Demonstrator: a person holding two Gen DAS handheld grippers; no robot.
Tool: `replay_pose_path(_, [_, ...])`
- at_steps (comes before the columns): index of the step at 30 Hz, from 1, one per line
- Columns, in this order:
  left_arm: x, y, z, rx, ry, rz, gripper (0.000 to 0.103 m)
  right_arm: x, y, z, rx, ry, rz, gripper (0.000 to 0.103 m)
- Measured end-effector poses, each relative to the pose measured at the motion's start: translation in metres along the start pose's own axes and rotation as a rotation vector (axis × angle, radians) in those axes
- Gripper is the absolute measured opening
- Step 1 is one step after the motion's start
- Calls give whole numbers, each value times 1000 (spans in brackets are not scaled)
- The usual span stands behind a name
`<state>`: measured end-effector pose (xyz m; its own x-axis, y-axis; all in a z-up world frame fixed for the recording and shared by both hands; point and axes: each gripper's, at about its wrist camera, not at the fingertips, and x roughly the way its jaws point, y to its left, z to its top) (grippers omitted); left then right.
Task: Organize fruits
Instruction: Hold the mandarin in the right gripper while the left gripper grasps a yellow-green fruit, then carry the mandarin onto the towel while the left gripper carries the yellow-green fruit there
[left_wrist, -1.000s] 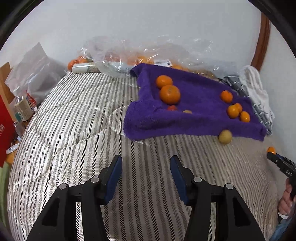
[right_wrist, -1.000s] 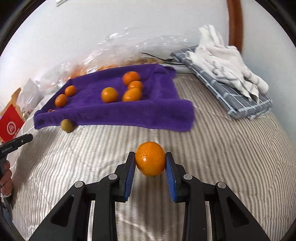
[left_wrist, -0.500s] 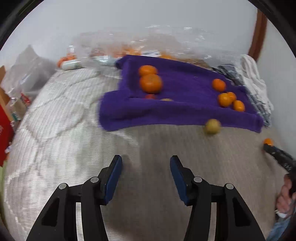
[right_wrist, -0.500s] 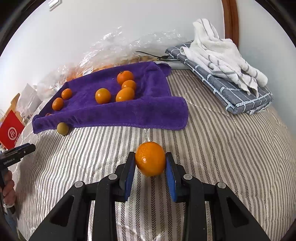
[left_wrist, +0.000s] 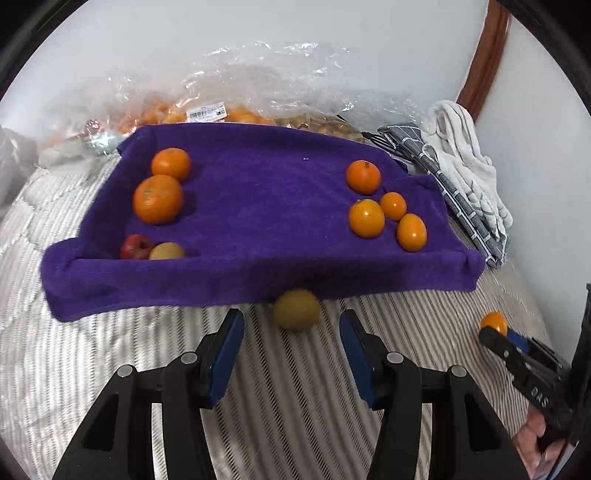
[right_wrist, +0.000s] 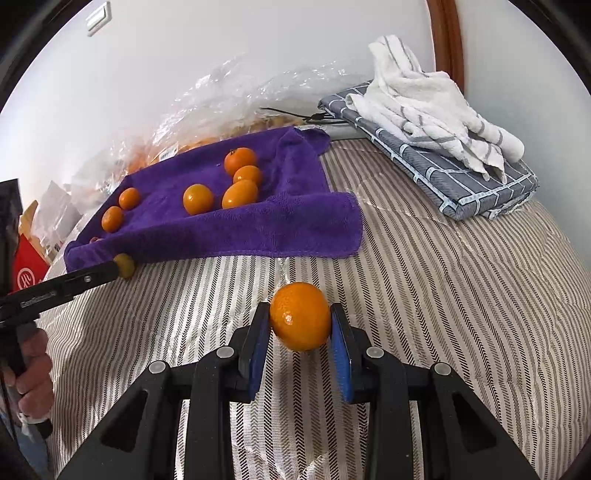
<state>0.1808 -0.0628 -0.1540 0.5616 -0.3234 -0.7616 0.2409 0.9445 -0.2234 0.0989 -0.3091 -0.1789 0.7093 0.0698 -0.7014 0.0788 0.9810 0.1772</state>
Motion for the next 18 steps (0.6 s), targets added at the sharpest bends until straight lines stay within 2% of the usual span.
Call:
replay_pose_path(4, [9, 3, 3, -36, 3, -21, 43, 1, 1, 0, -5, 9, 5, 32])
replay_pose_path(6, [11, 4, 3, -30, -11, -19, 33, 2, 3, 0, -16, 14, 7, 32])
replay_pose_path(8, [13, 6, 3, -26, -13, -38, 27, 3, 5, 0, -25, 17, 1, 32])
replay_pose_path(12, [8, 13, 3, -55, -28, -118, 27, 4, 6, 1, -34, 18, 2, 32])
replay_pose_path(18, [-7, 16, -1, -39, -70, -127, 27, 2, 4, 1, -29, 7, 18, 32])
